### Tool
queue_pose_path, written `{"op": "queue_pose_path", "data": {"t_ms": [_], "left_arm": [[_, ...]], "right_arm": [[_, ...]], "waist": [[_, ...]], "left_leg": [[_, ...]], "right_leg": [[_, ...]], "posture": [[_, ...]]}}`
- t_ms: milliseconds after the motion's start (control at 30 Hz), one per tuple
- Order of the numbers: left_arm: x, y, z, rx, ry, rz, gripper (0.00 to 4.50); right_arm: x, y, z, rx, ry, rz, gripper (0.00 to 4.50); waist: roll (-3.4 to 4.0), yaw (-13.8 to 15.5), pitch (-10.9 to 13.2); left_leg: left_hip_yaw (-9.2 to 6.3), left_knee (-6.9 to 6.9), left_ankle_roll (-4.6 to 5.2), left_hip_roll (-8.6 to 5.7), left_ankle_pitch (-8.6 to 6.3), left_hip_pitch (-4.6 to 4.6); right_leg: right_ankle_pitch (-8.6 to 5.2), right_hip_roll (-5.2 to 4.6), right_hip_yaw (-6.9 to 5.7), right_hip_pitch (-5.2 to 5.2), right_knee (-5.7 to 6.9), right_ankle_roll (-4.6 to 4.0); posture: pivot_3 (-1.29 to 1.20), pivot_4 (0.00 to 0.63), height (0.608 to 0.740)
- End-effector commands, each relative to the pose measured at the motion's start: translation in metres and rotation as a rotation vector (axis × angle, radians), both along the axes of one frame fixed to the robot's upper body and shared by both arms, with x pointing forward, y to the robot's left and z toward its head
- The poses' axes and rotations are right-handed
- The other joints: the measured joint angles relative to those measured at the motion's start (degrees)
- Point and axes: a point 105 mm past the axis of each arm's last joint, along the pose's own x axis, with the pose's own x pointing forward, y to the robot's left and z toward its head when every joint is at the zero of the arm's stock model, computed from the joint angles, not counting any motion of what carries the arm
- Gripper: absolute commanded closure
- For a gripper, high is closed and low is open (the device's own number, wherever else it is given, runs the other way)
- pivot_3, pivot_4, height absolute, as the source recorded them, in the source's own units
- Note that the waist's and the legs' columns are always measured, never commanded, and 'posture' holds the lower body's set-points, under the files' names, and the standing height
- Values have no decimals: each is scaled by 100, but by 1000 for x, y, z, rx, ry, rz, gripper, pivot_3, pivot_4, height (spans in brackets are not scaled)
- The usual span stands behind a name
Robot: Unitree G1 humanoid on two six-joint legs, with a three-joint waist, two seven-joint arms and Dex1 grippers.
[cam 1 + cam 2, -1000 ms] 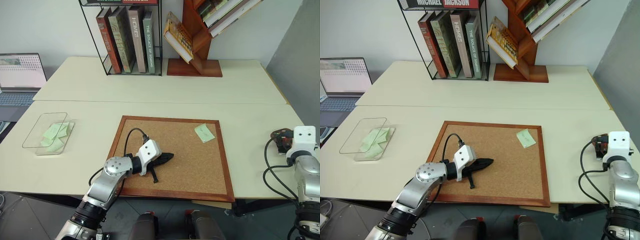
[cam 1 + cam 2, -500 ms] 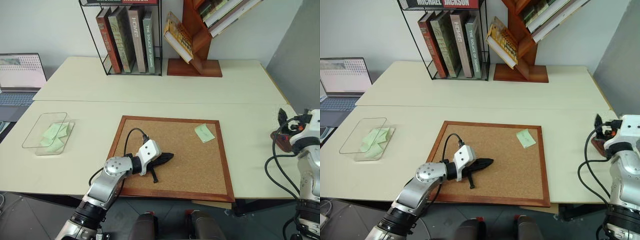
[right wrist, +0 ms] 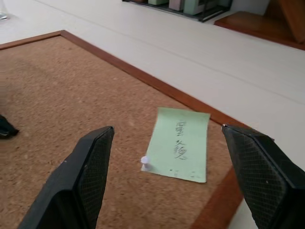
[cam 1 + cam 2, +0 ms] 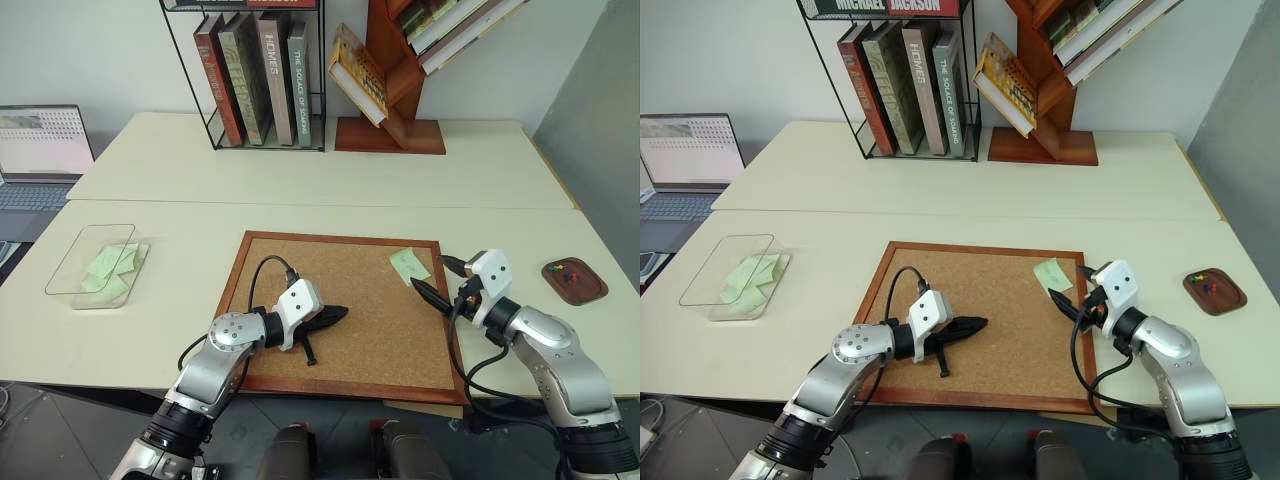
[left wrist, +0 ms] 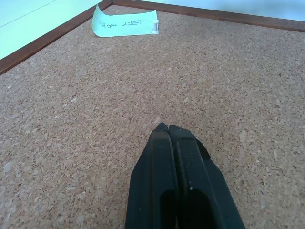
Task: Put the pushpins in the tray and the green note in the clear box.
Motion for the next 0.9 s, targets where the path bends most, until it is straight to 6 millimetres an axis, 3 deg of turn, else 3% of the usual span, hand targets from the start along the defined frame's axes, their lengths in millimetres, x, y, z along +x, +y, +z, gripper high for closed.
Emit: {"op": "queue_pose_path", "data": {"t_ms": [33,267,667,900], "left_arm": [[-9,4,-25,69,83,-17,4500],[-10,4,-24,68,82,-17,4500],[-11,4,-25,65,85,-9,4500],[-11,5,-25,69,84,-8,4500]], "right_arm": [[2,12,-3,-14,-16,49,658],[11,18,-13,-33,-16,50,828],[16,17,-28,-73,17,47,3153],[15,20,-20,-71,-5,60,4408]], "waist": [[0,0,0],[-1,-2,0],[-1,-1,0],[-1,-2,0]], "left_leg": [[0,0,0,0,0,0],[2,1,0,0,0,1],[0,0,0,1,0,1],[1,0,0,1,0,1]], "right_leg": [[0,0,-1,0,0,0],[1,0,1,0,1,2],[2,0,-1,0,2,3],[2,0,0,0,1,4]], "posture": [[0,150,740],[0,150,740],[0,150,740],[0,150,740]]}}
